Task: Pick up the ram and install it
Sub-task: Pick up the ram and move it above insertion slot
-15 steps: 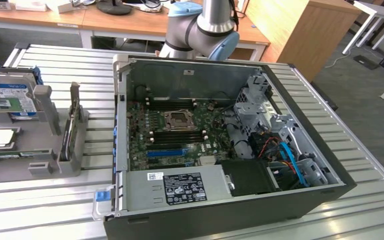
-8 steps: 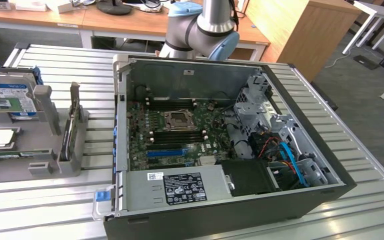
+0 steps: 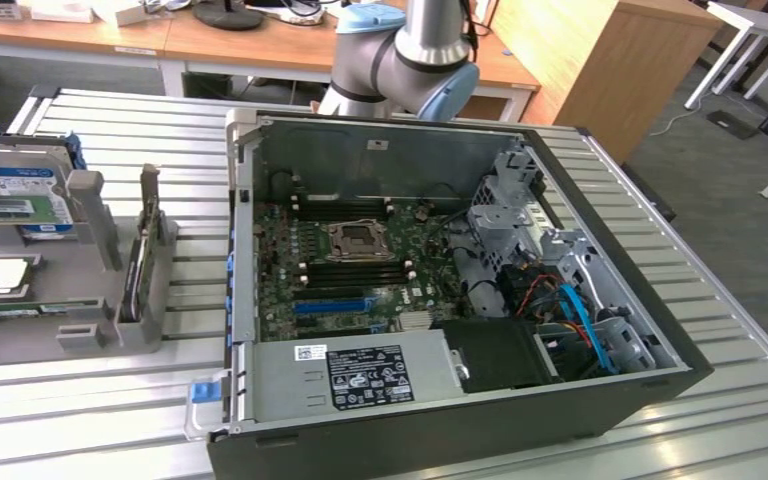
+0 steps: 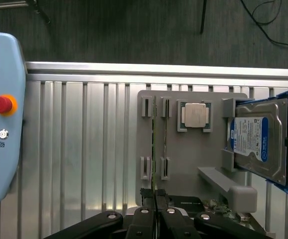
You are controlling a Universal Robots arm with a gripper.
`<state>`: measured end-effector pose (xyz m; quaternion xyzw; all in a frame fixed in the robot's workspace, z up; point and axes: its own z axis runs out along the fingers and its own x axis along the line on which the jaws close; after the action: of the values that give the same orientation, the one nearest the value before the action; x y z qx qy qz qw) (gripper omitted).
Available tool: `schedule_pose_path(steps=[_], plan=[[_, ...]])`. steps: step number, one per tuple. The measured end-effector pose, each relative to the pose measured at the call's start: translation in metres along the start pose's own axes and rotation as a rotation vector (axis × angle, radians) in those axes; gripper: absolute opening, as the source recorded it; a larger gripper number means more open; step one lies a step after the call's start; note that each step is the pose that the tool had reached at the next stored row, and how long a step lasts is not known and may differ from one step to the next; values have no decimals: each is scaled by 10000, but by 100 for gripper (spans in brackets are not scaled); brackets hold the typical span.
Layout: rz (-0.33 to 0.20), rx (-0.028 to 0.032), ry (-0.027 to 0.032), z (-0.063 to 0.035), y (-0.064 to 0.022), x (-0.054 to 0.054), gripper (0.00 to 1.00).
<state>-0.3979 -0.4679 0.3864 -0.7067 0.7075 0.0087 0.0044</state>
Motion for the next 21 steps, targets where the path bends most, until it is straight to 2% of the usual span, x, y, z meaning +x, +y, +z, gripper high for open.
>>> schedule_pose_path(steps=[12, 21], plan=[[0, -1, 0, -2, -217, 0, 12], [0, 1, -1, -2, -466, -1, 12]])
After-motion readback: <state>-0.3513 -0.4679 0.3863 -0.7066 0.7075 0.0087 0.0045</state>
